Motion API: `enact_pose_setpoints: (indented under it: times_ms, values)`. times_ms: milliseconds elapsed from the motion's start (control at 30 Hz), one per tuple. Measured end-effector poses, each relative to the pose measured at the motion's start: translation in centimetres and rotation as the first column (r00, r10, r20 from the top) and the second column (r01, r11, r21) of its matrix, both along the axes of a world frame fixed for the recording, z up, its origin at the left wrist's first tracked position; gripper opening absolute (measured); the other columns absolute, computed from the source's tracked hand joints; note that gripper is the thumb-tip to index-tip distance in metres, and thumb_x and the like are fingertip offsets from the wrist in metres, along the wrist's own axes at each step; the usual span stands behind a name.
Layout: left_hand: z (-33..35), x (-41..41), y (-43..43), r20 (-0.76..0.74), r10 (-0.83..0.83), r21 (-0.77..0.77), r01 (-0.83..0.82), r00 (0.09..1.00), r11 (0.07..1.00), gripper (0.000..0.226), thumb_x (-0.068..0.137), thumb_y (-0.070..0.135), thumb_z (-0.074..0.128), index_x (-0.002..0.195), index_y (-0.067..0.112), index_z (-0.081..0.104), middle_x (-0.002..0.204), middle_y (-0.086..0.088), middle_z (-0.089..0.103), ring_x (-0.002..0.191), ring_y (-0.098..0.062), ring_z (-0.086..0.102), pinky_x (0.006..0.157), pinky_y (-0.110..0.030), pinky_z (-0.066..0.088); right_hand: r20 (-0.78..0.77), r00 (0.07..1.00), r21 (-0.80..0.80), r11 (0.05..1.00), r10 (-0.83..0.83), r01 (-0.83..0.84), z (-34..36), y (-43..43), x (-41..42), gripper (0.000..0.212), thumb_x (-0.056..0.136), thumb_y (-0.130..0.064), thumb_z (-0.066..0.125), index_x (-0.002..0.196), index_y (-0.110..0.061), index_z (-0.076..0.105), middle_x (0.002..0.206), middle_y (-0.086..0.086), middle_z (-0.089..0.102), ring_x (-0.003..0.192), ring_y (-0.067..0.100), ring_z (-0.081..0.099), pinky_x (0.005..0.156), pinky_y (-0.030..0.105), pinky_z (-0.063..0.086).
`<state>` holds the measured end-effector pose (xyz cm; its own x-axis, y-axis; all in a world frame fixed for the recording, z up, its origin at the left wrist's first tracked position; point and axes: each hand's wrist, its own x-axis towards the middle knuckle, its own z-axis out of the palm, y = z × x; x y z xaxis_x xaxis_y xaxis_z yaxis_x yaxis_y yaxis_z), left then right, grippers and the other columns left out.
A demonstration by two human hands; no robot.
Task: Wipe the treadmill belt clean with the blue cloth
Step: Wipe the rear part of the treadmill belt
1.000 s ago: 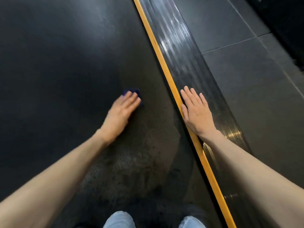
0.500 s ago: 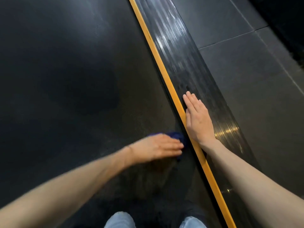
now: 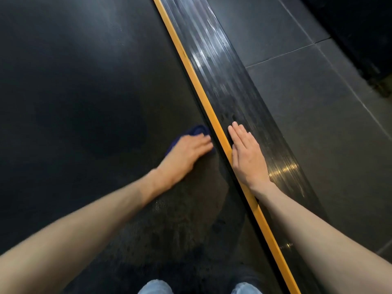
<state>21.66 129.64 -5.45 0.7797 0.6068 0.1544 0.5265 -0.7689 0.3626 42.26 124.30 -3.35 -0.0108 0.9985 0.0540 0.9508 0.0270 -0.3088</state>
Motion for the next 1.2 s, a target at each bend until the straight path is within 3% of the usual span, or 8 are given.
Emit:
enact_pose_setpoints:
  times_ms: [100,200,333,500,600,733,933,1200]
  values:
    - [0.0,-0.9,-4.1,-0.105,-0.303,-0.065,0.297,0.947,0.953,0.061,0.082,-0.002,0.057,0.137,0.018,0.044,0.147,-0.004,0.039,0.139,-0.018,0.026,0.116,-0.038,0.016,0.004,1.000,0.020,1.000,-0.019,0.019,0.0,-0.1,-0.3,0.048,0.098,-0.014,0.042,0.146,-0.014,0.033,0.153,0.002,0.029,0.142,0.012,0.020,0.116,0.029,0.011]
    - [-0.4,-2.1,-0.6,-0.137,-0.415,0.049,0.425,0.899,0.904,0.054,0.084,0.002,0.055,0.134,0.018,0.049,0.144,-0.004,0.043,0.136,-0.019,0.034,0.115,-0.037,0.021,0.014,1.000,0.026,0.999,-0.026,0.025,0.1,0.0,-0.5,0.049,0.098,-0.013,0.043,0.146,-0.013,0.034,0.153,0.003,0.030,0.142,0.013,0.022,0.117,0.030,0.012]
    - [0.9,-3.0,6.0,-0.125,-0.211,0.057,0.219,0.970,0.974,0.050,0.080,-0.001,0.046,0.128,0.010,0.055,0.139,-0.010,0.048,0.132,-0.030,0.040,0.106,-0.045,0.035,0.000,1.000,0.024,0.999,-0.022,0.022,0.2,-0.1,-0.3,0.048,0.098,-0.016,0.040,0.145,-0.013,0.035,0.152,0.003,0.032,0.142,0.011,0.021,0.116,0.030,0.013]
    - [2.0,-3.7,10.9,-0.186,-0.014,0.097,0.033,0.982,0.995,0.058,0.080,-0.006,0.041,0.135,0.011,0.046,0.147,-0.009,0.037,0.139,-0.029,0.027,0.112,-0.046,0.023,-0.030,0.999,0.038,0.999,-0.029,0.030,0.1,0.0,-0.1,0.048,0.097,-0.021,0.034,0.144,-0.015,0.036,0.151,0.001,0.034,0.141,0.012,0.024,0.117,0.032,0.016]
    - [2.8,-4.8,15.8,-0.209,0.247,0.134,-0.223,0.946,0.966,0.055,0.081,-0.011,0.048,0.133,0.007,0.049,0.146,-0.016,0.037,0.135,-0.037,0.032,0.113,-0.049,0.023,-0.029,0.999,0.035,0.999,-0.033,0.034,0.0,0.0,-0.2,0.049,0.097,-0.025,0.029,0.144,-0.015,0.037,0.151,0.001,0.035,0.141,0.013,0.025,0.117,0.032,0.017]
    - [3.7,-3.9,18.7,-0.293,0.393,0.160,-0.361,0.872,0.919,0.045,0.084,-0.007,0.048,0.129,0.001,0.051,0.140,-0.023,0.042,0.125,-0.042,0.040,0.106,-0.053,0.032,-0.034,0.999,0.028,0.999,-0.032,0.033,-0.1,0.1,-0.1,0.049,0.097,-0.023,0.032,0.145,-0.016,0.037,0.151,0.000,0.034,0.142,0.012,0.025,0.118,0.032,0.017]
    - [1.2,-1.1,10.9,-0.153,0.323,0.054,-0.318,0.934,0.947,0.061,0.082,-0.010,0.050,0.139,0.009,0.040,0.147,-0.015,0.036,0.137,-0.028,0.032,0.116,-0.041,0.018,-0.039,0.999,0.014,0.999,-0.036,0.037,-0.1,0.0,-0.2,0.048,0.097,-0.019,0.037,0.145,-0.016,0.036,0.152,-0.001,0.033,0.142,0.010,0.023,0.117,0.029,0.014]
    - [0.2,0.4,-1.1,-0.174,-0.015,0.024,0.020,0.985,1.000,0.053,0.075,0.010,0.036,0.121,0.005,0.061,0.126,-0.016,0.059,0.116,-0.034,0.057,0.105,-0.037,0.028,-0.033,0.999,0.029,0.999,-0.024,0.025,0.3,-0.1,-0.2,0.049,0.096,-0.013,0.043,0.145,-0.015,0.036,0.152,0.001,0.032,0.141,0.010,0.023,0.117,0.032,0.017]
